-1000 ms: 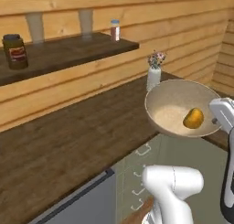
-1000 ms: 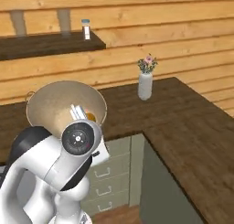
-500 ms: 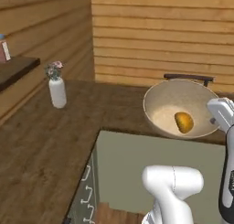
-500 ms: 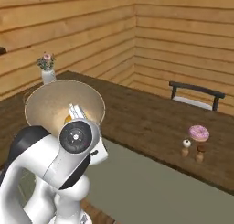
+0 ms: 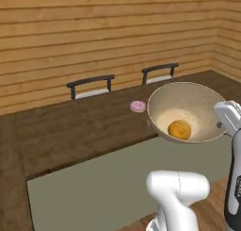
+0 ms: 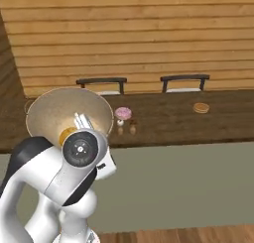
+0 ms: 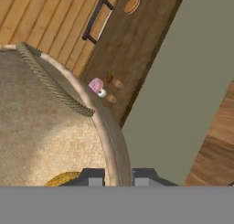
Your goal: Open the cabinet, pick up the bread from the cabinet and place it in the basket. Then move the basket to the dining counter.
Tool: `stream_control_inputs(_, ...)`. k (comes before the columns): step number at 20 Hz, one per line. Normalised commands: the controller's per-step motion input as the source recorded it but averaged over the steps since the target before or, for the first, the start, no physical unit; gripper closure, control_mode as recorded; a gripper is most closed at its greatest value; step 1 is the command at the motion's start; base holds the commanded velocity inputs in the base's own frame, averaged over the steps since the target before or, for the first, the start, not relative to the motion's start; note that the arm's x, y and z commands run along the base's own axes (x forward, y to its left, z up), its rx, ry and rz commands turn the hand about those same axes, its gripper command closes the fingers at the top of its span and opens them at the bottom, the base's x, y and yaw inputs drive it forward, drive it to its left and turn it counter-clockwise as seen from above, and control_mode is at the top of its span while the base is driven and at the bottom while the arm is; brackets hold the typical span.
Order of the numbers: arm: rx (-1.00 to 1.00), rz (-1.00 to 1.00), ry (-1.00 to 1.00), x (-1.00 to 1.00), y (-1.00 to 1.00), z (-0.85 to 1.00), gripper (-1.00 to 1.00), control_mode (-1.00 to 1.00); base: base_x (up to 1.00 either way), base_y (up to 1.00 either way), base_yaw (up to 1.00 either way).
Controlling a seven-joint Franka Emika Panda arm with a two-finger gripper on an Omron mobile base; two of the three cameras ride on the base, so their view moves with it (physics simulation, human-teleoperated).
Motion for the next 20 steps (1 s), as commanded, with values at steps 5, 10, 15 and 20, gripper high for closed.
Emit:
stream_control_inputs(5, 0.0, 0.0, 0.0, 0.0, 0.0, 0.0, 1.0, 1.0, 0.0, -0.75, -0.81)
stream_control_inputs(10, 0.0, 0.0, 0.0, 0.0, 0.0, 0.0, 1.0, 1.0, 0.82, -0.04, -0.33)
stream_control_inputs(15, 0.0, 0.0, 0.0, 0.0, 0.0, 0.0, 1.0, 1.0, 1.0, -0.85, 0.31)
stream_control_inputs(20, 0.0, 0.0, 0.0, 0.0, 0.0, 0.0, 1.0, 1.0, 0.99, -0.43, 0.46)
